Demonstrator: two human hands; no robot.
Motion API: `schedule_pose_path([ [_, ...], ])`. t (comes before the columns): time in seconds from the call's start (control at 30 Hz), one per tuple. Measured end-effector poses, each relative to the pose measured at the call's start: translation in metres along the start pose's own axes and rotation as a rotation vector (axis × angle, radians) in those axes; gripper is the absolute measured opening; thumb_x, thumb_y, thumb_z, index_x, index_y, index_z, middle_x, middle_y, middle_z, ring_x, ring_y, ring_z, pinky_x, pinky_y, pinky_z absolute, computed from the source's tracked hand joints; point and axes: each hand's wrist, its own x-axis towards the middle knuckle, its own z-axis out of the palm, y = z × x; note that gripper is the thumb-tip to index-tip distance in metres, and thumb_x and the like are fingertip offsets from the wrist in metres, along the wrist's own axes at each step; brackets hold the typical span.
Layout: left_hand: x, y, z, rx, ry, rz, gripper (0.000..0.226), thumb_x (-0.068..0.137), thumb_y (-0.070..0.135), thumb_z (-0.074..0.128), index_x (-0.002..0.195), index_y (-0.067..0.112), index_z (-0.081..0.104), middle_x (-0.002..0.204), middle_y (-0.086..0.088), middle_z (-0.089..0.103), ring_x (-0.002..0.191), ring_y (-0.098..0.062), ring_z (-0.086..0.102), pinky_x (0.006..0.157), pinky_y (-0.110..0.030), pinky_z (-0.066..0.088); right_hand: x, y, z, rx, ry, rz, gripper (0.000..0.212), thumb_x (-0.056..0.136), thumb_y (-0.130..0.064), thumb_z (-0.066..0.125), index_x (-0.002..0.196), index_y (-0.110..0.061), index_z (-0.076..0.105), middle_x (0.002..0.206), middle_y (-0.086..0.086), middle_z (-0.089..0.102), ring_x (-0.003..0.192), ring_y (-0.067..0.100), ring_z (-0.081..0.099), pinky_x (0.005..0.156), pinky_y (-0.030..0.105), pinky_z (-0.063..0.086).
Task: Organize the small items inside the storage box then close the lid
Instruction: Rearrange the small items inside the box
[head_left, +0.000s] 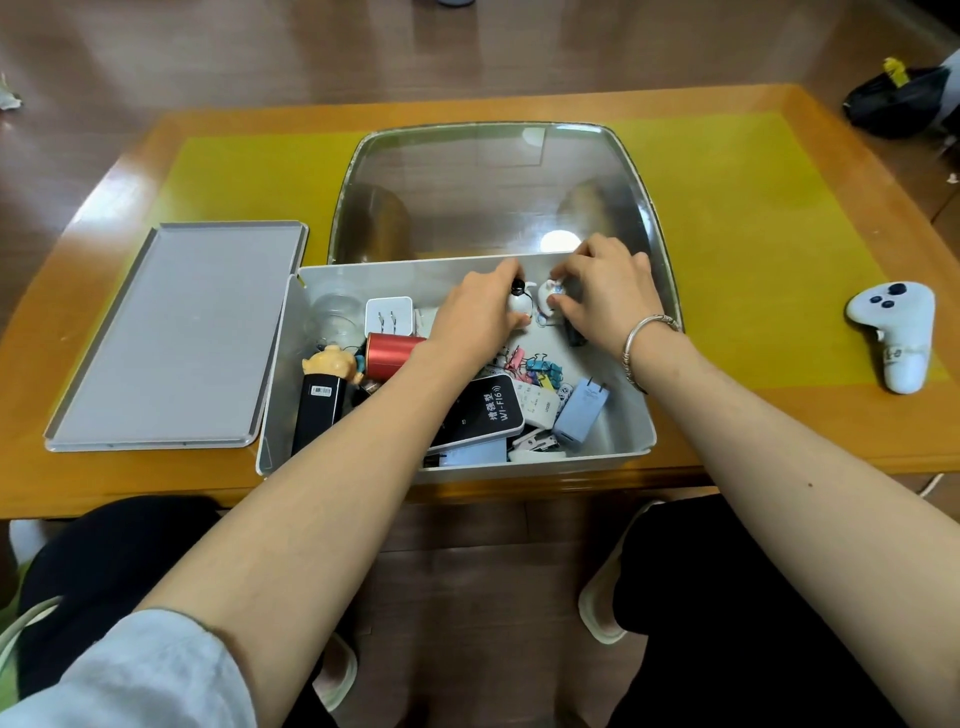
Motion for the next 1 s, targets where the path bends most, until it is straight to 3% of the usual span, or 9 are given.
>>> schedule_pose_path([
  [0.27, -0.0012, 0.0004, -0.0003, 0.149, 0.069, 0.058, 0.029, 0.089, 0.017, 0.06, 0.116, 0.015, 0.049, 0.102, -0.018, 0.063, 0.091, -0.041, 0.057, 0.071, -0.04, 0.044, -0.0004, -0.0011, -0.0003, -0.014, -0.019, 0.004, 0.028, 0.085, -0.034, 0.06, 0.11, -0.02, 0.064, 0.108, 0.005, 0.053, 0.11, 0.025, 0.044, 0.09, 0.041, 0.031],
  [1.0, -0.0025, 0.0054, 0.0057, 0.109, 0.101, 0.066, 0.023, 0.09, 0.011, 0.056, 0.109, 0.011, 0.043, 0.086, -0.018, 0.061, 0.079, -0.04, 0.053, 0.069, -0.049, 0.048, 0.0002, 0.0009, -0.0011, -0.033, -0.012, -0.012, 0.021, 0.085, -0.023, 0.063, 0.106, -0.019, 0.067, 0.107, 0.006, 0.056, 0.109, 0.027, 0.045, 0.087, 0.038, 0.028],
])
